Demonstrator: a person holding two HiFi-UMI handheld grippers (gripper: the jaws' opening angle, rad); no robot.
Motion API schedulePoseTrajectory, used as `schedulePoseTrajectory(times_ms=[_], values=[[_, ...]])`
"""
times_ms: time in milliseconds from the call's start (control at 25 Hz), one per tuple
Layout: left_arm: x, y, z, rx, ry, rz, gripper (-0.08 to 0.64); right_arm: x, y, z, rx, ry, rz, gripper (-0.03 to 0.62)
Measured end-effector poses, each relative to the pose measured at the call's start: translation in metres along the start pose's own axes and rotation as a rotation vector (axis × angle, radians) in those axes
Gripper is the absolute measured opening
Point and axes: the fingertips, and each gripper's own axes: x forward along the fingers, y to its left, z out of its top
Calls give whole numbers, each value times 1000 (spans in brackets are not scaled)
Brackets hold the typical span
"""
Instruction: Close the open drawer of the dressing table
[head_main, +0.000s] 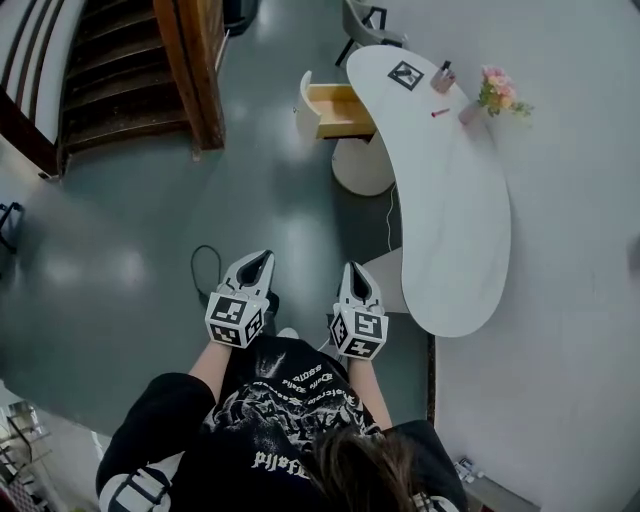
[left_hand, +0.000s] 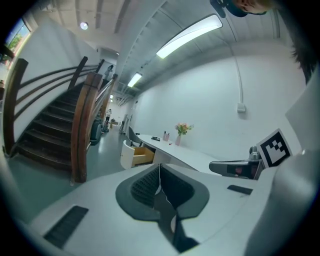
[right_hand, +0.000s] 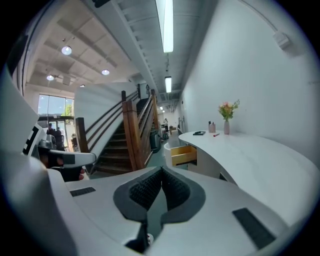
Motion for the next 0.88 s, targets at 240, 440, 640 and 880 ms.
schedulePoseTrajectory(times_ms=[240, 440, 640, 880], values=[[36, 37, 24, -21, -43, 1, 26, 35, -10, 14, -21, -3, -27, 26], [79, 70, 51, -11, -50, -13, 26, 79, -17, 37, -31, -3, -44, 26], [124, 97, 72, 32, -29, -46, 26, 124, -28, 54, -10, 4, -77, 26], [163, 134, 98, -5, -35, -59, 26, 169, -26, 74, 50, -1, -116, 26]])
